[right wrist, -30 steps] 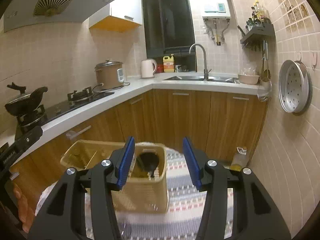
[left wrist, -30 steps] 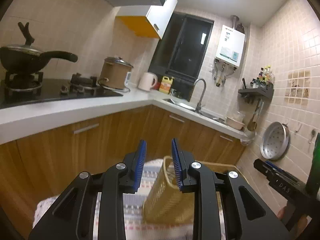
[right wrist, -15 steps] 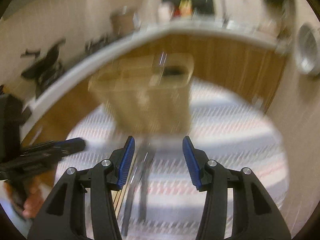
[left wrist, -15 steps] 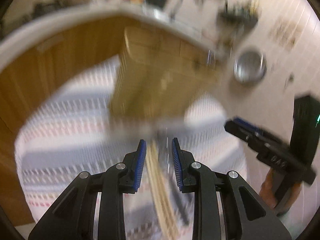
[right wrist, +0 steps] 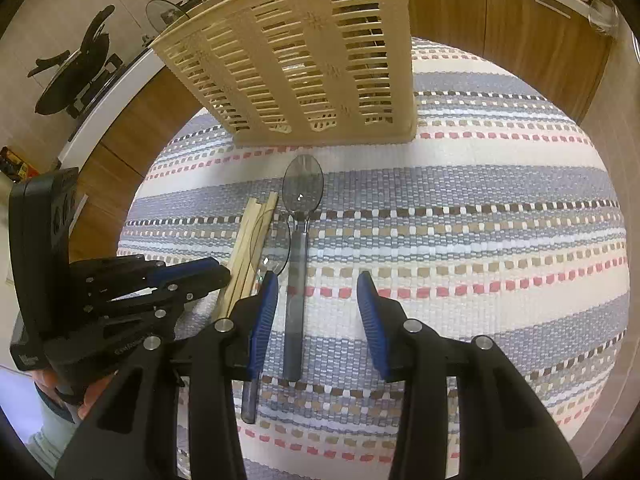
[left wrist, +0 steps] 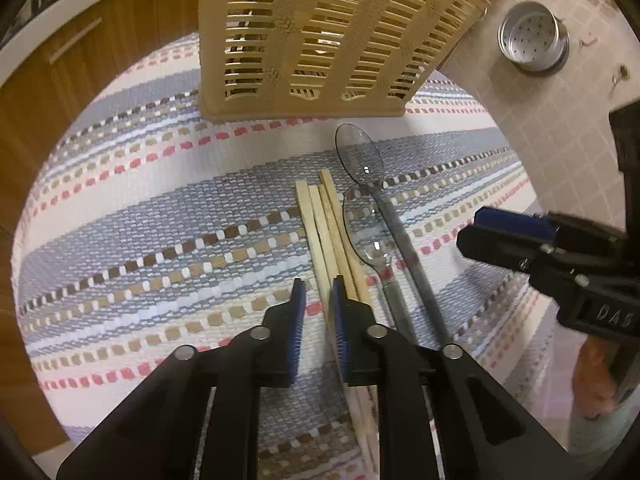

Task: Organize utensils
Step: 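Move both grippers back down over the chopsticks and remaining spoon, then close the left gripper on a wooden chopstick while the right gripper grasps a clear spoon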

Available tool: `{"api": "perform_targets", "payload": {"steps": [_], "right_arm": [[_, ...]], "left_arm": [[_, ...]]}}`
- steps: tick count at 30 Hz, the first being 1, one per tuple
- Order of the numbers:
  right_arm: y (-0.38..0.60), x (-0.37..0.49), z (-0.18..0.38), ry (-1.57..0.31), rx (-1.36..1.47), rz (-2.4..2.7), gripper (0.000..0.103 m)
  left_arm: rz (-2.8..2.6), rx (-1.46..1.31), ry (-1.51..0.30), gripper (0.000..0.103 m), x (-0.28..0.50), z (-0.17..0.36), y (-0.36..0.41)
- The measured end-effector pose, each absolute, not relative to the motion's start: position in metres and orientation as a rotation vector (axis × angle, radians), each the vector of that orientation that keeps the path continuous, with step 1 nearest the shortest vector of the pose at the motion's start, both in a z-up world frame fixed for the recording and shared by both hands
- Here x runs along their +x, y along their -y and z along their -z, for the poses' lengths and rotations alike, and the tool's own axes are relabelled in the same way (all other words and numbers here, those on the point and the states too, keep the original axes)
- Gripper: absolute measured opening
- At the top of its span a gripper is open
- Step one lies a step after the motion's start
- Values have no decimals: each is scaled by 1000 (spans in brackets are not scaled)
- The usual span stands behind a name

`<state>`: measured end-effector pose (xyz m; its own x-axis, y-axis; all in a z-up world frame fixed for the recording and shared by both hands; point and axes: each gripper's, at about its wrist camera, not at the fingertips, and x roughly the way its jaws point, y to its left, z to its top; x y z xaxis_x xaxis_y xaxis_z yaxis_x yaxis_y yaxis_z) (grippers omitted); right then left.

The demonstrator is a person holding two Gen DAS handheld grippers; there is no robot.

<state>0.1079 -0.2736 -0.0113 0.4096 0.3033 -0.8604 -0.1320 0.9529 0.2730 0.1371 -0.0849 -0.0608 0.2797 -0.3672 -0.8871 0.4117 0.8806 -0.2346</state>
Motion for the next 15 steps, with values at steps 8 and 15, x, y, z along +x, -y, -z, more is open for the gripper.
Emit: {"api": "perform_targets", "payload": {"steps": [8, 15], "right_arm": [[269, 117, 17, -1124, 160, -264, 38], [263, 116, 16, -1081, 59, -190, 38]], "left_arm": [[481, 134, -1106, 11, 127, 64, 105], [438, 225, -1069, 10, 122, 64, 128]]}}
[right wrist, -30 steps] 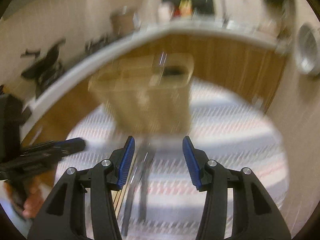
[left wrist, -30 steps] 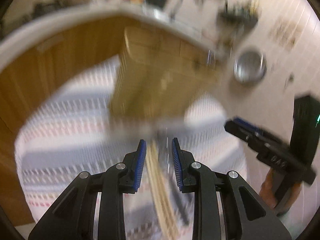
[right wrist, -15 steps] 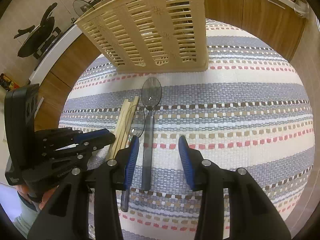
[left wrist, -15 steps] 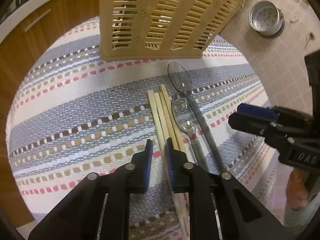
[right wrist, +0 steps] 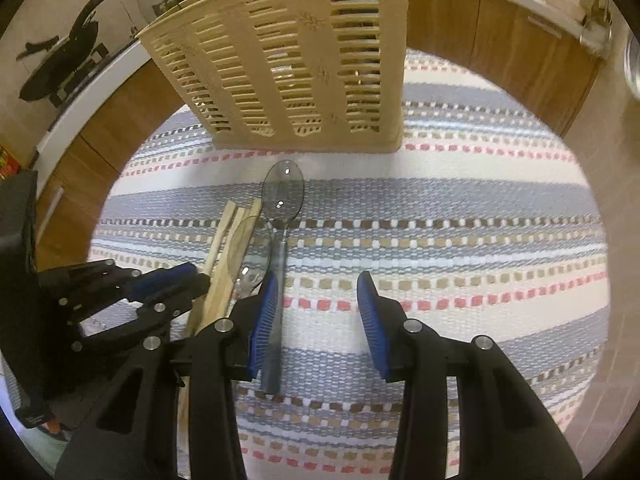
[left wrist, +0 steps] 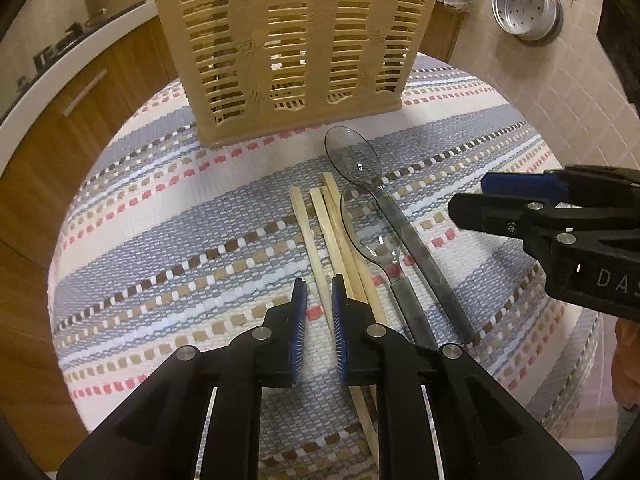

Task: Organize utensils
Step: 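Close the left gripper on a wooden chopstick while the right gripper grasps a clear spoon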

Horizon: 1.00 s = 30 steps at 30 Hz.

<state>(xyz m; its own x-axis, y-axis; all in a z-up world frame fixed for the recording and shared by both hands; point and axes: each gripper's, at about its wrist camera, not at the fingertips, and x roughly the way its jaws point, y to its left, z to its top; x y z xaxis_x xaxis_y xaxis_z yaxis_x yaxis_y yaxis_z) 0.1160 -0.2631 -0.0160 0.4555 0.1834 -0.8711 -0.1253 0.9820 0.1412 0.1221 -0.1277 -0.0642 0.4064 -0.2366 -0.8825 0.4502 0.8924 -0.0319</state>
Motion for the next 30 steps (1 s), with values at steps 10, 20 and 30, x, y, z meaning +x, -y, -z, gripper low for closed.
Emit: {"api": "perform_targets", "payload": {"steps": [10, 20, 30], "right_arm": [[251, 108, 6, -979, -102, -97, 38], [280, 158, 9, -1035, 121, -172, 38], [251, 199, 28, -1168, 134, -291, 38]], "left_arm": [[394, 100, -1038, 0, 125, 61, 100], [400, -71, -1073, 0, 142, 59, 53], [564, 59, -1149, 8, 154, 62, 87]]}}
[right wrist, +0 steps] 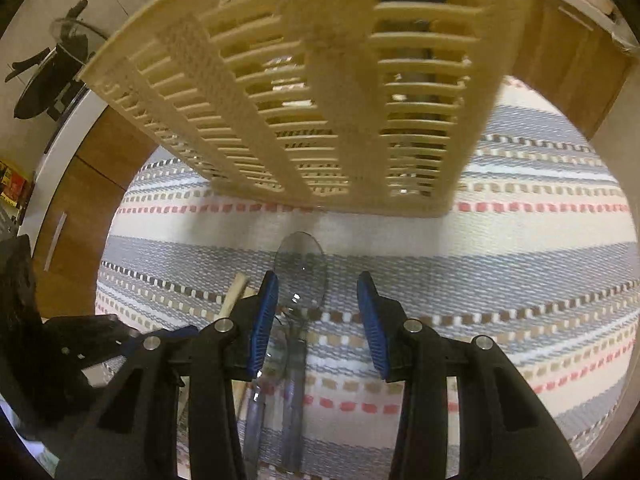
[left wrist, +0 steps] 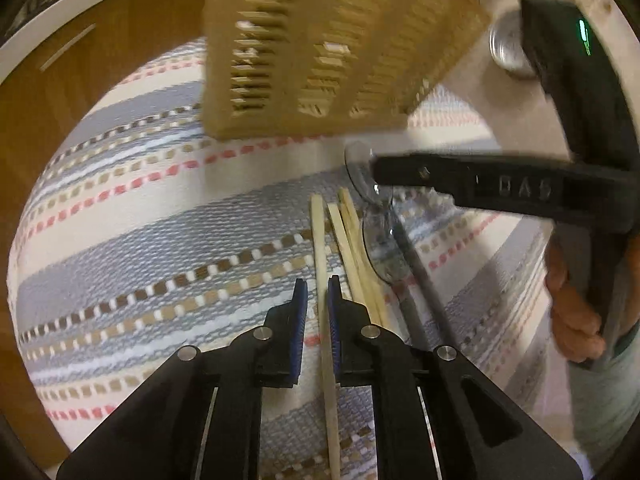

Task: Organize utensils
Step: 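Close the left gripper on a wooden chopstick while the right gripper grasps a clear spoon, then lift the chopstick and spoon and carry both grippers over the basket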

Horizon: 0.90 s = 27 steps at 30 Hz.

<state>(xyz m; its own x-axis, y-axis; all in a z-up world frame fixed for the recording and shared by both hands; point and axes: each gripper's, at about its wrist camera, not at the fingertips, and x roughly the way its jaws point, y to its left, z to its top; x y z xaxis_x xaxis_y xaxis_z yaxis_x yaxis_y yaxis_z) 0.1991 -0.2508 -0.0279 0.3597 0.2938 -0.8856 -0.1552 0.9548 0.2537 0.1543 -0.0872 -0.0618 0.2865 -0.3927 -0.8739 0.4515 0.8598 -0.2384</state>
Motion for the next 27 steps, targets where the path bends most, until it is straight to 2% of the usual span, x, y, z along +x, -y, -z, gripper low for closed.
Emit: {"api": "perform_targets", "payload": {"steps": [3, 7, 15, 16, 18, 20, 21, 23, 27], "right_arm": [[246, 204, 31, -1168, 120, -273, 43], [238, 210, 36, -1177, 132, -260, 43], [217, 212, 39, -1175, 58, -218, 43], [213, 212, 40, -1176, 52, -221, 42], [205, 210, 41, -1177, 16, -205, 31], [201, 209, 42, -1180, 7, -196, 30], [202, 208, 43, -1183, 12, -201, 30], [207, 204, 42, -1182, 2, -193, 30], [224, 195, 42, -1177, 21, -179, 30]], "left_arm": [[544, 171, -1143, 10, 151, 61, 98], [532, 241, -1133, 8, 147, 62, 108], [536, 212, -1159, 11, 163, 65, 121], [538, 233, -1155, 15, 164, 66, 126], [533, 274, -1150, 19, 160, 64, 141], [519, 304, -1154, 19, 161, 62, 151], [509, 311, -1156, 18, 163, 62, 155], [475, 335, -1146, 5, 168, 63, 160], [435, 302, -1121, 4, 171, 63, 161]]}}
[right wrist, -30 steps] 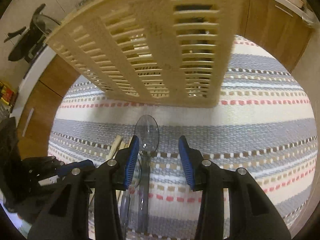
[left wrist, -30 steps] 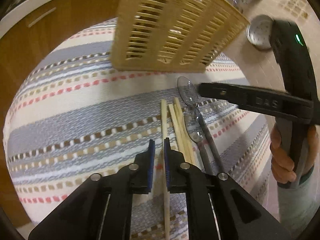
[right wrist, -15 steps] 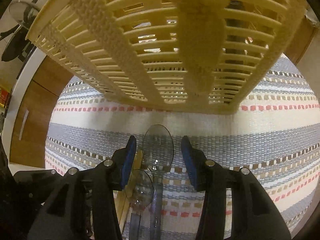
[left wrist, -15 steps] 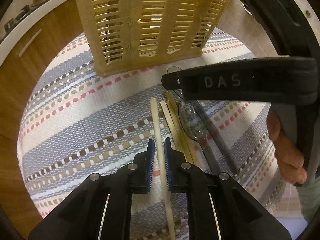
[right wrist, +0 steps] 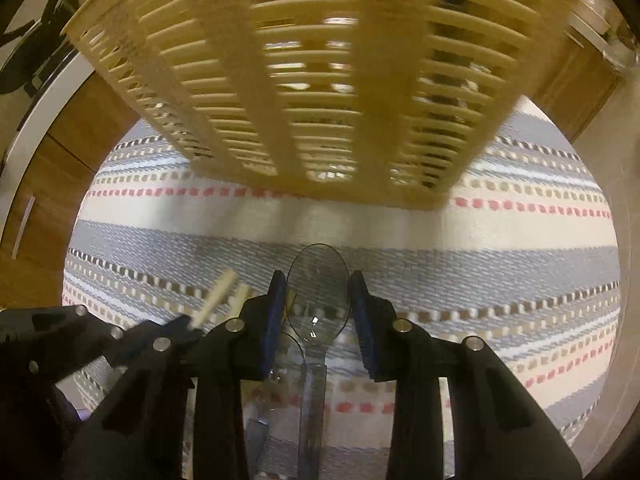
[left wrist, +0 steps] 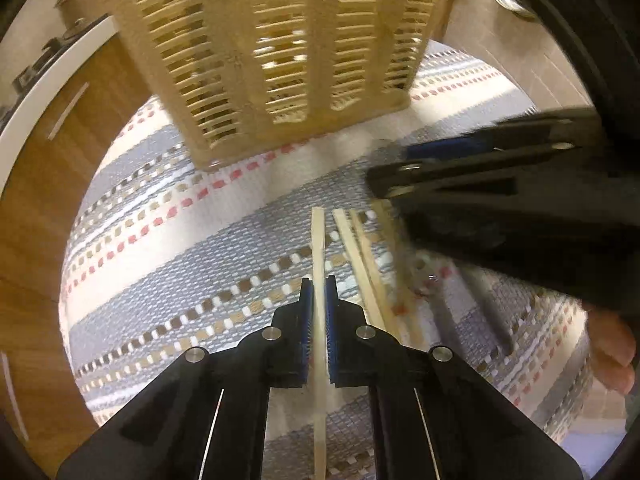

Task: Organize utensils
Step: 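Lift the chopstick and spoon and carry both grippers over the basket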

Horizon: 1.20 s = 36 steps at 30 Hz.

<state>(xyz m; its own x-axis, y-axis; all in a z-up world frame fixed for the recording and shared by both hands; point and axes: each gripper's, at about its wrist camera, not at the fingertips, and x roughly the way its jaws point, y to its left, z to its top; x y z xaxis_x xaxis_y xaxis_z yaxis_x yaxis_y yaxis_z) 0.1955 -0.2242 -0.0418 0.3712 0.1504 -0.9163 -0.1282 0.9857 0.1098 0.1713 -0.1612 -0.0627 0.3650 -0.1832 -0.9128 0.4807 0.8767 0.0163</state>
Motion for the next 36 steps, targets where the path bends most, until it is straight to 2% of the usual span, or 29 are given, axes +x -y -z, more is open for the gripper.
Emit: {"api": "perform_targets", "payload": {"steps": [7, 12, 18, 26, 31, 36], "right_arm": [[261, 173, 31, -1114, 106, -193, 30], [277, 142, 10, -994, 159, -267, 30], [281, 98, -28, -814, 150, -295, 30], [282, 86, -110, -525, 135, -309, 30], [278, 99, -143, -387, 147, -297, 30], [279, 124, -171, -247, 151, -226, 30]], "left_arm": [[439, -11, -1017, 4, 179, 51, 120], [470, -199, -851, 4, 173, 22, 87], [467, -252, -613, 4, 142, -22, 56], [382, -254, -219, 4, 100, -118, 52], [369, -261, -102, 4, 107, -158, 66], [348, -277, -36, 4, 138, -166, 69]]}}
